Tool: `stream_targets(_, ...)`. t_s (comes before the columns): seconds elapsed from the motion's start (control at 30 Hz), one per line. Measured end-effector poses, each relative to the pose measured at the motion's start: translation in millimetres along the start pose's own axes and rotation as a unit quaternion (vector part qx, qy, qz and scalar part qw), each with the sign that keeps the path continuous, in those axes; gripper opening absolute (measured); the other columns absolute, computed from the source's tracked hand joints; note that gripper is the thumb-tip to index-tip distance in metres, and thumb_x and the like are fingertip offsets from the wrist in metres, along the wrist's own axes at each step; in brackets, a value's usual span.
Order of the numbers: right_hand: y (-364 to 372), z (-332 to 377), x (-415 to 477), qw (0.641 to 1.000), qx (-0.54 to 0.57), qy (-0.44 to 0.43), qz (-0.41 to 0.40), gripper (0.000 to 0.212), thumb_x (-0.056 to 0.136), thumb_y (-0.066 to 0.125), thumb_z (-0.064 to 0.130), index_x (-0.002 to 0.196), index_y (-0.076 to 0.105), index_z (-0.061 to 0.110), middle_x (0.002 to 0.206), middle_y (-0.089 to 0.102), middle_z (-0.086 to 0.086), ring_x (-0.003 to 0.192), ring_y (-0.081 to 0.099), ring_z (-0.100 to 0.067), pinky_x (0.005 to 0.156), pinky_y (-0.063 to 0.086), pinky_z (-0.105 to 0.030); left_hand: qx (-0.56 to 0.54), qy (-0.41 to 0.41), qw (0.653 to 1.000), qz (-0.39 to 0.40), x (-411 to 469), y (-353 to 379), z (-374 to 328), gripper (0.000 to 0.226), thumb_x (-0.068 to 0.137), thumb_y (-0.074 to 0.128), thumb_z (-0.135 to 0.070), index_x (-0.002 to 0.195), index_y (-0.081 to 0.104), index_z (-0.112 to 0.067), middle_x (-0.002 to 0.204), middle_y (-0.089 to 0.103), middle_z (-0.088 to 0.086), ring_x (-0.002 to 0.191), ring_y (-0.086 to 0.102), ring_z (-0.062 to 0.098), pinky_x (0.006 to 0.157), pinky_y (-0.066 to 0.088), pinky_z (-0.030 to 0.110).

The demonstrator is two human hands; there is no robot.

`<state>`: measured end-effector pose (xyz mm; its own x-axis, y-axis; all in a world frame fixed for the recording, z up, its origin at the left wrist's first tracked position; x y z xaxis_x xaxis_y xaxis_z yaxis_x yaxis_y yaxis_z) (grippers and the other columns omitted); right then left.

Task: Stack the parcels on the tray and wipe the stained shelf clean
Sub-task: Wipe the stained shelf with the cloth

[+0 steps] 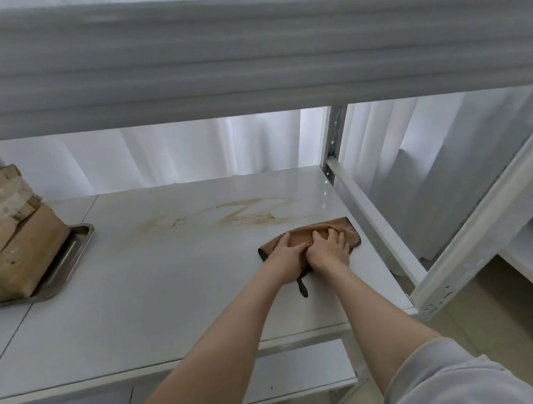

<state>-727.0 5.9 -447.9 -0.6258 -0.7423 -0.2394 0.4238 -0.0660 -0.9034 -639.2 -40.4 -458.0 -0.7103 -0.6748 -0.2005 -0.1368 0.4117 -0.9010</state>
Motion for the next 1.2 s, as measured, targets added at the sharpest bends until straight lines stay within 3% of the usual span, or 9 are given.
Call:
stream_targets(0.07, 2.3, 14.2, 4.1, 1.0, -0.007, -0.001, -0.001, 0.051, 0.097, 0.029, 0.024, 0.148, 0.03, 0.027, 0.16, 0.007, -0.011, 0.148, -0.003, -0.032, 0.12, 0.0, -0.045, -0.012, -0.005, 1.0, -0.012, 3.0, -10.8, 14.1, 0.051, 0.098, 0.04, -0.02, 0.148, 0.03, -0.028, 0.159, 0.01, 0.008, 0.147, 0.01, 0.03, 0.119, 0.017, 0.039)
stream_targets(0.17, 15.3, 54.1, 0.8, 0.999, -0.005, -0.033, 0.01, 0.05, 0.095, 0.032, 0.023, 0.146, 0.035, 0.026, 0.159, 0.01, -0.013, 0.148, 0.001, -0.03, 0.12, 0.003, -0.043, -0.03, -0.025, 0.999, -0.008, -7.9, -24.7, 54.0, 0.051, 0.096, 0.043, -0.017, 0.145, 0.034, -0.025, 0.16, 0.01, 0.008, 0.148, 0.006, 0.02, 0.117, 0.022, 0.029)
stream_targets(0.33, 62.1, 158.2, -23.2, 0.99, 0.002, -0.129, 0.052, 0.048, 0.093, 0.043, 0.027, 0.141, 0.044, 0.025, 0.157, 0.014, -0.013, 0.148, 0.006, -0.028, 0.12, 0.009, -0.04, -0.048, -0.139, 0.987, -0.056, -63.0, -63.3, 161.1, 0.049, 0.091, 0.046, -0.016, 0.139, 0.038, -0.019, 0.16, 0.006, 0.008, 0.147, 0.016, 0.022, 0.114, 0.023, 0.028)
stream_targets(0.6, 152.5, 314.5, -85.9, 0.952, -0.064, -0.273, 0.118, 0.056, 0.097, 0.04, 0.043, 0.151, 0.027, 0.032, 0.16, 0.008, -0.011, 0.149, -0.005, -0.029, 0.12, -0.003, -0.042, -0.055, -0.276, 0.958, -0.059, -173.3, -100.8, 307.9, 0.053, 0.09, 0.048, -0.015, 0.141, 0.035, -0.023, 0.16, 0.003, 0.005, 0.146, 0.019, 0.021, 0.115, 0.027, 0.033)
stream_targets(0.73, 179.9, 364.8, -118.5, 0.932, -0.095, -0.323, 0.135, 0.058, 0.096, 0.041, 0.045, 0.151, 0.025, 0.035, 0.161, 0.007, -0.009, 0.148, -0.006, -0.03, 0.119, -0.004, -0.044, -0.032, -0.307, 0.95, -0.041, -214.9, -113.8, 351.5, 0.055, 0.089, 0.055, -0.018, 0.141, 0.037, -0.021, 0.156, 0.019, 0.005, 0.138, 0.034, 0.024, 0.11, 0.035, 0.037)
stream_targets(0.87, 193.7, 378.7, -149.6, 0.913, -0.117, -0.361, 0.153, 0.058, 0.095, 0.045, 0.037, 0.149, 0.024, 0.041, 0.161, 0.006, -0.007, 0.149, -0.005, -0.028, 0.12, -0.003, -0.045, -0.015, -0.329, 0.944, -0.026, -240.7, -118.5, 363.2, 0.051, 0.087, 0.053, -0.013, 0.137, 0.042, -0.022, 0.146, 0.032, 0.009, 0.125, 0.048, 0.029, 0.103, 0.042, 0.039)
stream_targets(1.0, 188.1, 365.5, -171.6, 0.901, -0.094, -0.388, 0.17, 0.05, 0.096, 0.048, 0.037, 0.143, 0.035, 0.048, 0.159, 0.017, -0.003, 0.148, 0.009, -0.024, 0.121, 0.003, -0.041, 0.016, -0.369, 0.929, -0.02, -257.4, -115.0, 354.1, 0.046, 0.088, 0.051, -0.012, 0.131, 0.043, -0.03, 0.14, 0.032, 0.008, 0.119, 0.049, 0.032, 0.099, 0.045, 0.046)
stream_targets(1.2, 150.0, 286.8, -177.6, 0.914, -0.03, -0.366, 0.17, 0.04, 0.096, 0.049, 0.03, 0.133, 0.052, 0.045, 0.152, 0.029, 0.003, 0.141, 0.025, -0.02, 0.113, 0.023, -0.032, 0.037, -0.317, 0.947, -0.03, -246.1, -91.8, 276.5, 0.037, 0.088, 0.049, -0.013, 0.123, 0.047, -0.026, 0.131, 0.044, 0.007, 0.114, 0.052, 0.029, 0.093, 0.047, 0.038)
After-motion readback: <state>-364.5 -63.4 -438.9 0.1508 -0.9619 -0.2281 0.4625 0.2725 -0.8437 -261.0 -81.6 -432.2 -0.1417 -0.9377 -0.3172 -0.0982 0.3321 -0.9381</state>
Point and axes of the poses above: each hand's wrist, its own x-axis towards the middle knuckle, its own y-axis out of the palm, z = x × y, the point moved 10 cm from there along x, towards the middle knuckle
